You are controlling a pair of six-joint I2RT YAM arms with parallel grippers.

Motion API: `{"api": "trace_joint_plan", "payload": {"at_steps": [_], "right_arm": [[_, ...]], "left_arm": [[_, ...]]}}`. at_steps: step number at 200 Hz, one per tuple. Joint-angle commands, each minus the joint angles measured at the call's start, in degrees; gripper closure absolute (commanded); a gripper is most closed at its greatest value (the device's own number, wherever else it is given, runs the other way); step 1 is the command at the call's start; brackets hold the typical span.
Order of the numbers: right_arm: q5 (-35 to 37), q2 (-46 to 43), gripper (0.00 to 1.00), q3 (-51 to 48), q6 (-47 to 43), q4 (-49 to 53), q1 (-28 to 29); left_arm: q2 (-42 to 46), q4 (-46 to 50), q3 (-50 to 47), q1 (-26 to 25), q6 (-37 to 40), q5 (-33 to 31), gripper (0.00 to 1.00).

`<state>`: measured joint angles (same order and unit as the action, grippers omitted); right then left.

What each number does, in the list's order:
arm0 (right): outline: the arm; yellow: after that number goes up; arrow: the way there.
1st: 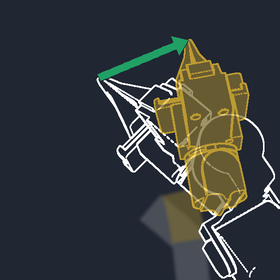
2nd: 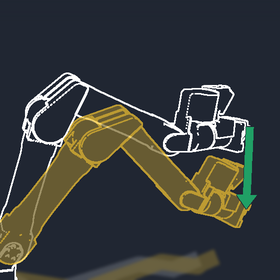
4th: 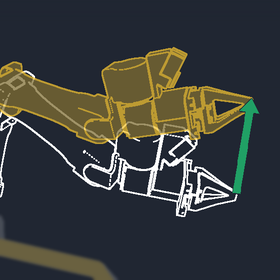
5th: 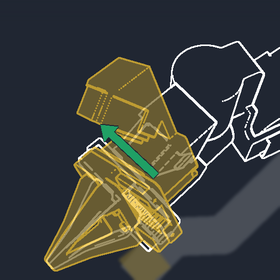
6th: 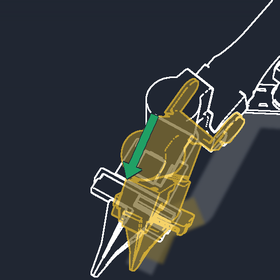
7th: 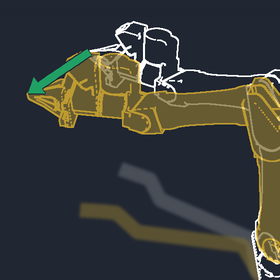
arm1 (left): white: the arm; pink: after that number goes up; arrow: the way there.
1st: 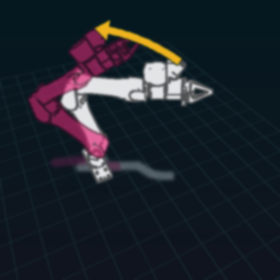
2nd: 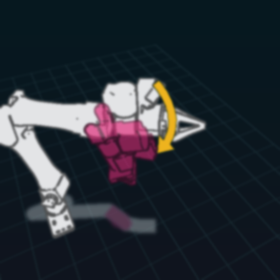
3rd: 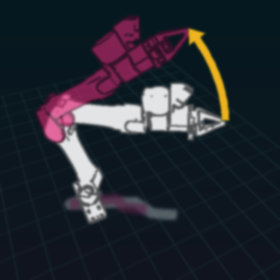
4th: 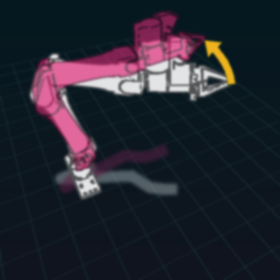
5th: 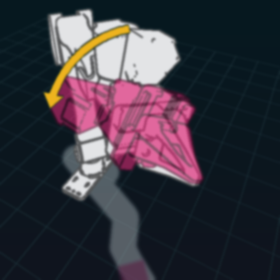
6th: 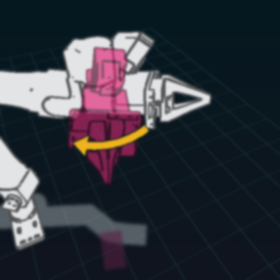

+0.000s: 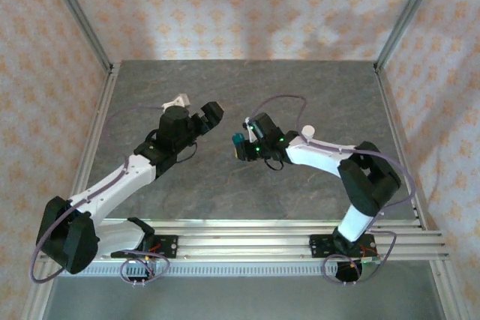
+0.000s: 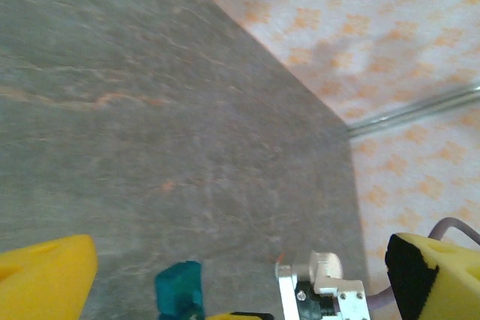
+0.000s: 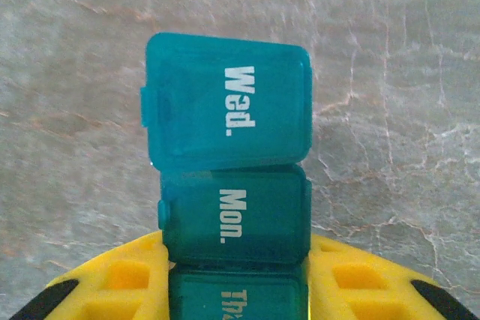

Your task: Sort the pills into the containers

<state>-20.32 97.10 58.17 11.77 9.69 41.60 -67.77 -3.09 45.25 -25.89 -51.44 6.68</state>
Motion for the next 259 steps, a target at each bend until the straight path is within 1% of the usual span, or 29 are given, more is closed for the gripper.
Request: {"api": "trace_joint_plan", "payload": {"at_steps": [1, 17, 43, 77, 85, 122, 150, 173, 208, 259], "right_arm": [[2.36, 1.97, 0.7, 2.09, -4.68, 3.05, 0.32], [2.96, 3.19, 0.69, 2.53, -6.31, 4.06, 0.32], [4.37, 4.78, 0.69, 2.87, -7.97, 5.49, 0.32], [5.75, 5.55, 0.63, 1.89, -8.21, 5.44, 0.32], [6.04, 5.57, 0.6, 1.61, -8.02, 5.29, 0.32], [7.68, 5.16, 0.4, 0.51, -7.48, 5.54, 0.32], [9.98, 3.18, 0.32, -0.87, -6.61, 6.97, 0.32], [12.57, 1.64, 0.31, -1.9, -6.11, 8.59, 0.33], [18.98, 0.16, 0.31, -2.02, -5.74, 11.89, 0.19], [20.8, 0.28, 0.31, 0.02, -5.51, 14.51, -2.58]], "left_arm": [[2.3, 6.26, -1.27, 0.25, 5.47, -6.71, 0.0], [3.15, 6.52, -2.4, 0.24, 7.08, -8.29, 0.0], [3.44, 6.5, -4.11, 0.23, 7.42, -10.3, 0.0], [2.3, 5.86, -4.71, 0.24, 7.52, -9.73, 0.0], [2.01, 5.36, -4.88, 0.23, 7.5, -9.21, 0.0], [0.51, 4.44, -4.68, 0.23, 7.54, -7.49, 0.0], [-0.4, 4.19, -4.24, 0.24, 7.58, -6.17, 0.0], [-0.99, 3.57, -3.9, 0.23, 7.65, -5.32, 0.0], [-2.08, 4.34, -2.64, 0.23, 8.18, -4.18, 0.0], [-2.63, 5.2, -1.85, 0.23, 9.46, -3.08, 0.0]]}}
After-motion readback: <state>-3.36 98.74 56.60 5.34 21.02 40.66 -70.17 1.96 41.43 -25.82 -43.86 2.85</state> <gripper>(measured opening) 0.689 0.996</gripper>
